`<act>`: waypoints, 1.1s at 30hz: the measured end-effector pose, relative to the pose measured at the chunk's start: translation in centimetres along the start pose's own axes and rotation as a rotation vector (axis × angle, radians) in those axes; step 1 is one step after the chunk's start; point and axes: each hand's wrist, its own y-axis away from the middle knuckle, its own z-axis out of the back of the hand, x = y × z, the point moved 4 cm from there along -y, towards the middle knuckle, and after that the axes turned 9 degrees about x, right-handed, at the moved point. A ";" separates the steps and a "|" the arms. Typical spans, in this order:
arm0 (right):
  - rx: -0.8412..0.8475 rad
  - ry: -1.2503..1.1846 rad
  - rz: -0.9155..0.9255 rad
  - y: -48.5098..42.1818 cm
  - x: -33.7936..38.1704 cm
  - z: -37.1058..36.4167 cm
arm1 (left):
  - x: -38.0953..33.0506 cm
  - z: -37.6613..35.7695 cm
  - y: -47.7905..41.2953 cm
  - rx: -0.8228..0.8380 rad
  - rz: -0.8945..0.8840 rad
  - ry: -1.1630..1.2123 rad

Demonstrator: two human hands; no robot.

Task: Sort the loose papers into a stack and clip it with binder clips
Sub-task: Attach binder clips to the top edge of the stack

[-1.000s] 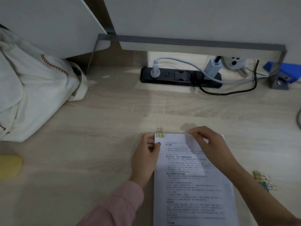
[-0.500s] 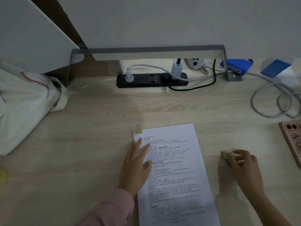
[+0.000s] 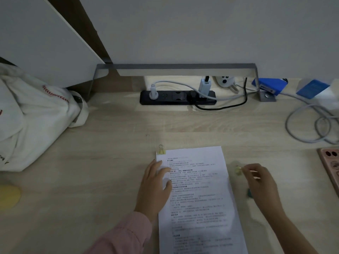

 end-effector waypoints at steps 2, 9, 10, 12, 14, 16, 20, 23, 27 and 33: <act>0.130 -0.088 0.063 0.1 2.5 -1.6 | -1.1 0.5 -0.2 -0.051 -0.032 0.104; 0.530 -0.156 0.228 1.1 8.8 -7.4 | -4.9 0.5 -1.5 0.160 -0.011 0.662; 0.545 -0.188 0.213 1.0 8.8 -7.6 | -4.9 0.7 -1.6 0.141 -0.017 0.695; 0.568 -0.275 0.150 0.5 8.9 -7.8 | -4.7 0.9 -1.9 0.129 -0.023 0.719; 0.628 -0.340 0.047 0.0 8.7 -7.9 | -4.6 0.6 -2.2 0.147 -0.030 0.709; 0.732 -0.331 -0.023 -0.3 8.5 -8.0 | -4.6 0.4 -2.5 0.159 -0.045 0.697; 0.818 -0.306 -0.020 -1.2 8.4 -7.8 | -4.7 0.4 -3.3 0.196 -0.060 0.712; 0.803 -0.322 0.004 -2.2 8.4 -7.6 | -4.8 0.7 -4.0 0.217 -0.064 0.663; 0.667 -0.276 0.044 -4.1 8.0 -7.6 | -3.9 1.5 -5.9 0.106 -0.126 0.300; 0.540 -0.017 0.238 -7.0 8.2 -7.7 | -2.7 2.1 -9.3 0.114 -0.146 -0.411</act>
